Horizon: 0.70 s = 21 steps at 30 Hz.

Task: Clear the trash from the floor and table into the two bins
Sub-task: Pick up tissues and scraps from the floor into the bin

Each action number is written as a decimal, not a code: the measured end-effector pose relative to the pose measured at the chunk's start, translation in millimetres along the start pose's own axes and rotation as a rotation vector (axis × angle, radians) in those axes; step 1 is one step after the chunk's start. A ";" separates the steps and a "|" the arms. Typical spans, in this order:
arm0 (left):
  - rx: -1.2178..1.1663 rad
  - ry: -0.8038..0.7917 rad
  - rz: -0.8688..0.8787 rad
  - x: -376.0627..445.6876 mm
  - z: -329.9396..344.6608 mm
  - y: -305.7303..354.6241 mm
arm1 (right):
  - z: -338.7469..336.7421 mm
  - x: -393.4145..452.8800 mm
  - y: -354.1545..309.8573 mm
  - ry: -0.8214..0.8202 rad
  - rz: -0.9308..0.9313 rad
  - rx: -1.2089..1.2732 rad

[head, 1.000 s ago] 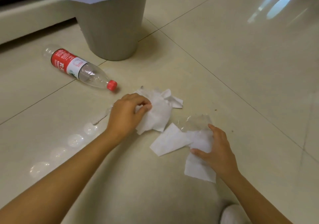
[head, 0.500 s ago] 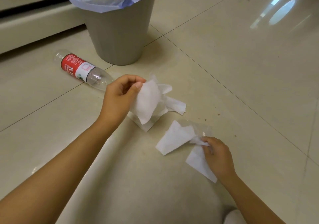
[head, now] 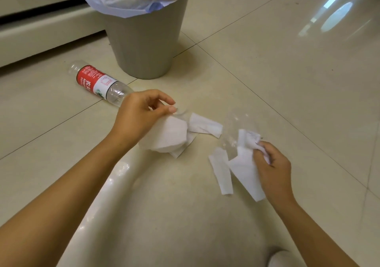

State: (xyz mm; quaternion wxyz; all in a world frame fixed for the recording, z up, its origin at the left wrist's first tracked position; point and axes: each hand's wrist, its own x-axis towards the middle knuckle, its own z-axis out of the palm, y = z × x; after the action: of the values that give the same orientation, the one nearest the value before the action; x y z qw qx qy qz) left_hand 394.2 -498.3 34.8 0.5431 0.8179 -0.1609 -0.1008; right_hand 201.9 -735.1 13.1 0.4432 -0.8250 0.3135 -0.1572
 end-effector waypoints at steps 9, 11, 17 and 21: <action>-0.117 0.211 -0.029 -7.0 -16.7 -3.8 | 14.8 -3.5 -24.1 -0.028 0.020 0.050; -0.180 0.202 -0.113 -11.0 -17.9 -8.8 | 17.8 -3.1 -28.2 -0.040 0.047 0.054; 0.106 -0.240 -0.377 -24.7 -30.5 -37.1 | 24.5 -2.5 -40.3 -0.032 0.056 0.091; 0.850 -0.541 -0.292 -42.5 -23.3 -49.3 | 30.9 -3.7 -44.2 -0.018 0.026 0.089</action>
State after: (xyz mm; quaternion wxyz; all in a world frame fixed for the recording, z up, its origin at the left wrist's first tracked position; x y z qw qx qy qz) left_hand 370.3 -444.8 -2.0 0.0826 0.9246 -0.2067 -0.3090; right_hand 232.5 -695.0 32.5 0.4841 -0.8018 0.3130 -0.1577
